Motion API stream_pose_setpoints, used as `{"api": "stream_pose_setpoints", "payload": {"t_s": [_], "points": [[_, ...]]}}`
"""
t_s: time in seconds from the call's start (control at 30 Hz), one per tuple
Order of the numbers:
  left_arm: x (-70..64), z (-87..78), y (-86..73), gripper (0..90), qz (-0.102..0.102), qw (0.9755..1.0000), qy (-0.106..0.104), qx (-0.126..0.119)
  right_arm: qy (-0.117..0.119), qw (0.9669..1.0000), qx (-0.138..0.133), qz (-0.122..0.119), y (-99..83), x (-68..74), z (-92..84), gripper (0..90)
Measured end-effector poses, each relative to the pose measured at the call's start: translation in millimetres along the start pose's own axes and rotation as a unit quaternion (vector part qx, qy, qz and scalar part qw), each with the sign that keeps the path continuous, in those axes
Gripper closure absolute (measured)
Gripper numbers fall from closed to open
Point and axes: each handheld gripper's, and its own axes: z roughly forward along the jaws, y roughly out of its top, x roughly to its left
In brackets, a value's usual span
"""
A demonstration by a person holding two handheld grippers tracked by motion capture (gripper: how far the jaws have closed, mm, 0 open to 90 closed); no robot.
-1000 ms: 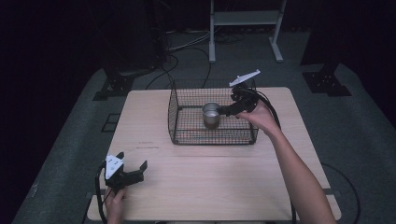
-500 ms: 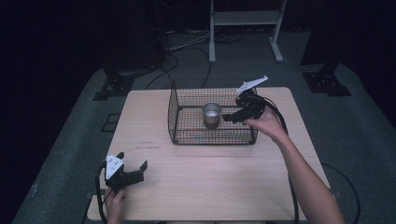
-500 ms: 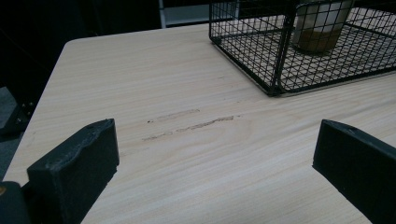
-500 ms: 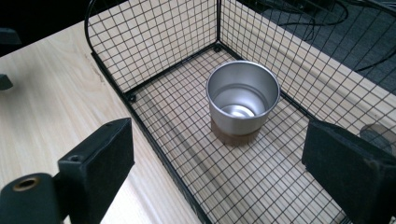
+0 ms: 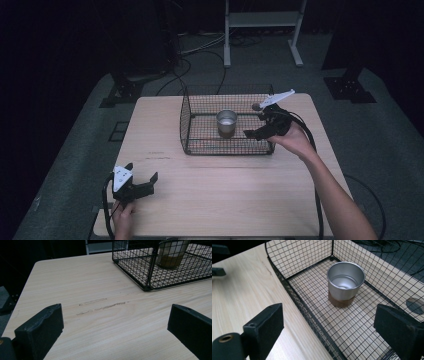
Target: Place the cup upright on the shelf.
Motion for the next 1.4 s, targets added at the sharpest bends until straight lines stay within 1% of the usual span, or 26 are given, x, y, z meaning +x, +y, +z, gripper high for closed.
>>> {"api": "stream_pose_setpoints", "payload": {"t_s": [0.17, 0.2, 0.23, 0.37, 0.53, 0.67, 0.83, 0.97, 1.17, 1.4], "points": [[-0.1, 0.1, 0.1, 0.0, 0.001, 1.0, 0.0, 0.002, 0.007, 0.9999, -0.011, -0.008, -6.3, 6.2, -5.5, 8.5], [-0.4, 0.3, 0.1, 0.0, 0.0, 1.0, 0.0, 0.001, 0.009, 0.9999, -0.008, -0.009, -6.7, 7.4, -6.3, 8.5], [-0.6, 0.4, 0.0, 0.0, 0.0, 1.0, 0.001, 0.0, 0.007, 0.9999, -0.008, -0.014, -7.4, 8.8, -7.2, 8.5], [-0.7, 0.4, 0.0, 0.0, 0.001, 1.0, 0.001, 0.001, 0.006, 0.9998, -0.014, -0.014, -13.2, 11.6, -10.7, 8.6], [-0.4, 0.3, 0.1, 0.0, 0.004, 1.0, 0.001, 0.002, 0.012, 0.9998, -0.012, -0.006, -25.1, 12.6, -13.0, 8.5], [-0.5, 0.3, 0.1, 0.0, 0.004, 1.0, 0.002, 0.002, 0.014, 0.9998, -0.011, -0.006, -34.8, 12.4, -15.9, 8.6], [-1.4, 0.7, 0.2, 0.0, 0.003, 1.0, 0.003, 0.004, 0.016, 0.9997, -0.018, 0.002, -46.1, 13.7, -22.2, 8.6], [-1.9, 1.0, 0.1, 0.0, 0.004, 1.0, 0.003, 0.003, 0.013, 0.9996, -0.023, 0.003, -53.4, 14.7, -27.7, 8.6], [-2.0, 1.1, 0.1, 0.0, 0.004, 1.0, 0.003, 0.003, 0.012, 0.9996, -0.023, 0.014, -65.0, 12.6, -33.0, 8.6], [-1.9, 0.8, 0.2, 0.0, 0.007, 1.0, 0.004, 0.005, 0.01, 0.9991, -0.033, 0.025, -78.8, 11.1, -39.9, 8.6]]}}
